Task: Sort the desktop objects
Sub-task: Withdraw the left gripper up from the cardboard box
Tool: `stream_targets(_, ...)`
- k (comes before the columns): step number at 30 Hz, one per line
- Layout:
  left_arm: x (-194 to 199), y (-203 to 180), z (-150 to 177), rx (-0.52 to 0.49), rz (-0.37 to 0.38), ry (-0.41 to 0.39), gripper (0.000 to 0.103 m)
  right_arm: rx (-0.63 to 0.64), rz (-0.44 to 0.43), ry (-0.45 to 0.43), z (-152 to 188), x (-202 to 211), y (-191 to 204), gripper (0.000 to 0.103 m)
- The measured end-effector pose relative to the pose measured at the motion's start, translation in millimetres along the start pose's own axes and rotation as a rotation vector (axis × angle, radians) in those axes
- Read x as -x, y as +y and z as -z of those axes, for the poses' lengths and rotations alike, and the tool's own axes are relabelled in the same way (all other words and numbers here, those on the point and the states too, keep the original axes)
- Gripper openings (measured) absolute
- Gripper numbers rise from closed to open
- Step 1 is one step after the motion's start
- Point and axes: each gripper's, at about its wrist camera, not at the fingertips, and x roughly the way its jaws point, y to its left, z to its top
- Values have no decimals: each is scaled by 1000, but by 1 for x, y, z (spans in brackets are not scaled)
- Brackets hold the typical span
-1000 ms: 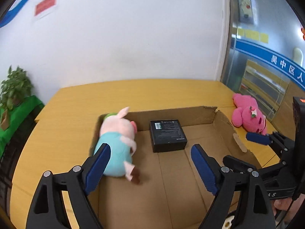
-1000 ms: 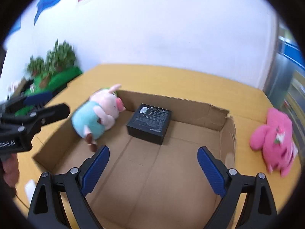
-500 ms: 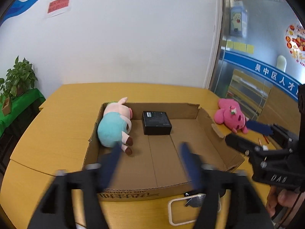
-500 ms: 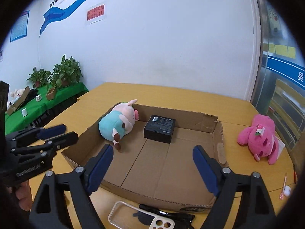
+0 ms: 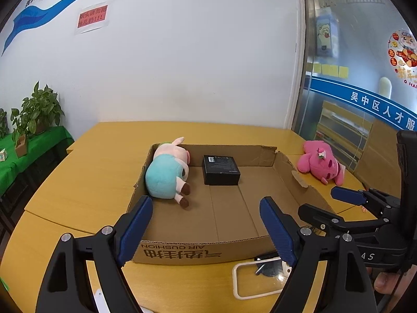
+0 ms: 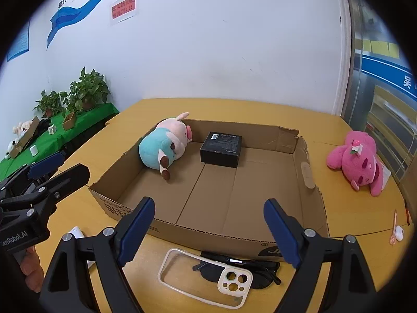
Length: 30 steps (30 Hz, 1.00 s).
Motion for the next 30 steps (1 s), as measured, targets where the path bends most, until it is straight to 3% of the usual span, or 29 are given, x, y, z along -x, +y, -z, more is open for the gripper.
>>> stream_targets(30,1,-13,7,-13,9,8,88,11,-10,-38,8,12,0,86)
